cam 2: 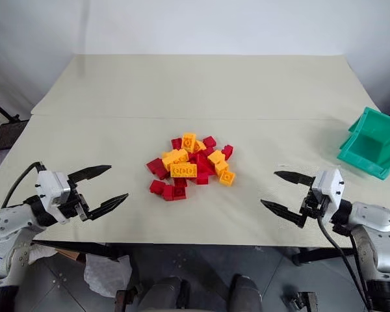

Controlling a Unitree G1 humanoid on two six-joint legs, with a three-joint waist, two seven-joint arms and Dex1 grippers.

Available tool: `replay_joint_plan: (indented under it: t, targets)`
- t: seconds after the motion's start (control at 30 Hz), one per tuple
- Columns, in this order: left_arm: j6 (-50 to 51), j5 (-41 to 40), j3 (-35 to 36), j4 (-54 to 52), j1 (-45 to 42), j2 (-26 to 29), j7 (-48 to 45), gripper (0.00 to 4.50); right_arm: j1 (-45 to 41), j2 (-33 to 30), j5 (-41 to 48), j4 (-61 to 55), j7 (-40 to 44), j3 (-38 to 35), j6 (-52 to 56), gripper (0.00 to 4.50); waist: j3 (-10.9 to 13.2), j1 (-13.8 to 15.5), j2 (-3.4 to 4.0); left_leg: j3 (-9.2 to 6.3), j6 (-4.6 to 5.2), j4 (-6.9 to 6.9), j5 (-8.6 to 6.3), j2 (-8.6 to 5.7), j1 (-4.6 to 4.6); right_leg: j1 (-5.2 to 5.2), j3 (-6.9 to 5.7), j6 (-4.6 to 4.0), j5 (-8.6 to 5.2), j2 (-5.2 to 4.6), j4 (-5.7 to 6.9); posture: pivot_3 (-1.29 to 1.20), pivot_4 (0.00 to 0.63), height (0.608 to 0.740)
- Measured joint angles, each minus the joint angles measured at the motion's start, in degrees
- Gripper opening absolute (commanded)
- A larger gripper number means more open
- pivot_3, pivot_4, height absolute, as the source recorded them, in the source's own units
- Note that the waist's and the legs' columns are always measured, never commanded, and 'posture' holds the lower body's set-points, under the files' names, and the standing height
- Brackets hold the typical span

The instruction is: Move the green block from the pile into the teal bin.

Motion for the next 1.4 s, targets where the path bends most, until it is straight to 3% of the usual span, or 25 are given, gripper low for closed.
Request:
replay_joint_plan:
  t: [0.43, 0.53, 0.67, 0.8, 0.9, 1.03, 1.4]
  targets:
    - [0.63, -1.62, 3.23, 0.61, 4.36, -0.25, 0.16, 4.5, -4.34, 2.67, -0.72, -1.6, -1.28, 4.58, 1.63, 4.48, 0.0, -0.1, 0.0, -0.07, 0.01, -0.01, -0.02, 0.05, 0.02, -0.13, 0.18, 0.0, 0.0, 0.03, 0.02, 0.0, 0.15, 0.74]
    - [-0.5, -1.39, 5.65, 3.06, 6.26, -0.33, 0.65, 4.5, -6.95, 3.66, -0.47, -3.23, -1.88, 5.53, 2.77, 3.84, 0.0, -0.13, 0.0, -0.06, 0.02, -0.01, -0.04, 0.05, 0.03, -0.14, 0.19, 0.0, 0.0, 0.04, 0.02, 0.0, 0.15, 0.74]
    - [-2.24, -1.06, 5.99, 4.99, 8.24, -0.83, 0.53, 4.5, -9.03, 3.88, 0.28, -6.17, -2.67, 5.68, 4.42, 2.47, 0.03, 0.17, -0.06, -0.05, 0.07, 0.02, -0.08, 0.05, 0.0, -0.16, 0.22, 0.01, 0.01, 0.02, 0.02, 0.0, 0.15, 0.74]
    - [-0.81, -1.6, 4.65, 3.67, 7.73, -1.05, 0.21, 4.5, -8.56, 3.21, 1.07, -8.1, -3.11, 5.13, 6.31, 2.47, 0.03, 0.45, -0.07, -0.06, 0.12, 0.04, -0.11, 0.04, -0.02, -0.15, 0.28, 0.03, 0.02, -0.01, -0.01, 0.0, 0.15, 0.74]
    - [1.47, -2.32, 1.92, 0.69, 6.43, -1.06, -0.74, 4.5, -6.88, 1.47, 2.31, -8.77, -3.08, 3.21, 8.07, 3.11, 0.03, 0.35, -0.08, -0.04, 0.12, 0.03, -0.12, 0.03, 0.0, -0.15, 0.28, 0.04, 0.02, 0.0, 0.0, 0.0, 0.15, 0.74]
    - [3.75, -2.34, -1.79, -0.81, 3.42, -1.06, -1.23, 4.5, -3.84, -0.23, 3.2, -10.54, -2.67, 1.32, 9.11, 4.41, 0.03, 0.07, -0.08, 0.01, 0.09, 0.02, -0.14, 0.06, 0.04, -0.16, 0.31, 0.03, 0.02, 0.09, 0.02, 0.0, 0.15, 0.74]
    - [10.69, 0.41, -13.89, -3.6, -8.13, -2.88, 0.11, 0.97, 1.73, -0.19, 2.43, -12.75, -4.3, -2.0, 7.33, 4.5, 0.04, 0.2, -0.09, 0.03, 0.1, 0.06, -0.14, 0.01, 0.07, -0.16, 0.47, 0.05, 0.03, 0.08, 0.0, 0.0, 0.15, 0.74]
